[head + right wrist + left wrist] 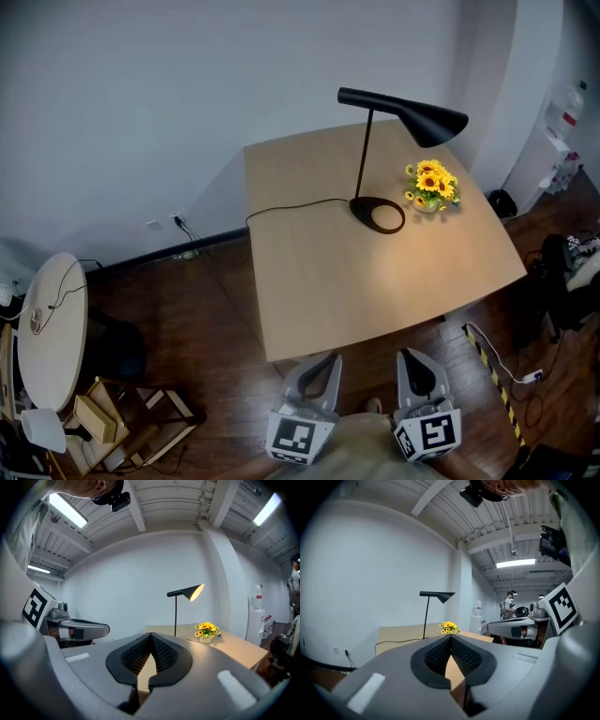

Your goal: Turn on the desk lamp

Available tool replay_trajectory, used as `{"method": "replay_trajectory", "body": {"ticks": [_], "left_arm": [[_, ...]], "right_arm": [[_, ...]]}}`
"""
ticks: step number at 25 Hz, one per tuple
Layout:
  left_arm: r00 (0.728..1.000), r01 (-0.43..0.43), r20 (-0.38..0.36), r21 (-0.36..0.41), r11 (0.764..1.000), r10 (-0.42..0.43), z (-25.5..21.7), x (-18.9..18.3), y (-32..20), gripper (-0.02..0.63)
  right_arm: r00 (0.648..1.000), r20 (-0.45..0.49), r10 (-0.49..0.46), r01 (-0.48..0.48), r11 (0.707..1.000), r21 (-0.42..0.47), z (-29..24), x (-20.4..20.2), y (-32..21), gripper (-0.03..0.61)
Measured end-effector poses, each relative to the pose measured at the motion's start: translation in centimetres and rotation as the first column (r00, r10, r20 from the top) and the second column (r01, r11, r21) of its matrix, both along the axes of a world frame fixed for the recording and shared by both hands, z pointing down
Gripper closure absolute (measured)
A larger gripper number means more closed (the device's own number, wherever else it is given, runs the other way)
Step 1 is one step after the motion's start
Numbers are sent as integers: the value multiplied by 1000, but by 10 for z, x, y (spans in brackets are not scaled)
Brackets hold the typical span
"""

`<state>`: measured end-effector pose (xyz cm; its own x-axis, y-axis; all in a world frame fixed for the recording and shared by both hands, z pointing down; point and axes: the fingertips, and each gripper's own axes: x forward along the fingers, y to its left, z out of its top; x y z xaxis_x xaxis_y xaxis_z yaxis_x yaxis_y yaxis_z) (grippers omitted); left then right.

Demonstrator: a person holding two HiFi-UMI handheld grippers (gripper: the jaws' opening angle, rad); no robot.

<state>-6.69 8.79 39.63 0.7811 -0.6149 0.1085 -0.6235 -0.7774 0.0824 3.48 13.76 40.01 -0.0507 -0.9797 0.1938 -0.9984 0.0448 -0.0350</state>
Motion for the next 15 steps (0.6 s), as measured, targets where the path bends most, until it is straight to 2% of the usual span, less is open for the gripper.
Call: {"method": "replay_trajectory", "body": {"ticks": [8,15], "left_arm": [[999,37,7,6,999,-37,-4,32,23,614],[996,67,65,6,998,-67,2,55,43,614]], "right_arm": [[998,-7,-67,67,998,7,1,22,22,578],[989,72,-127,127,992,9,6,31,37,578]]}}
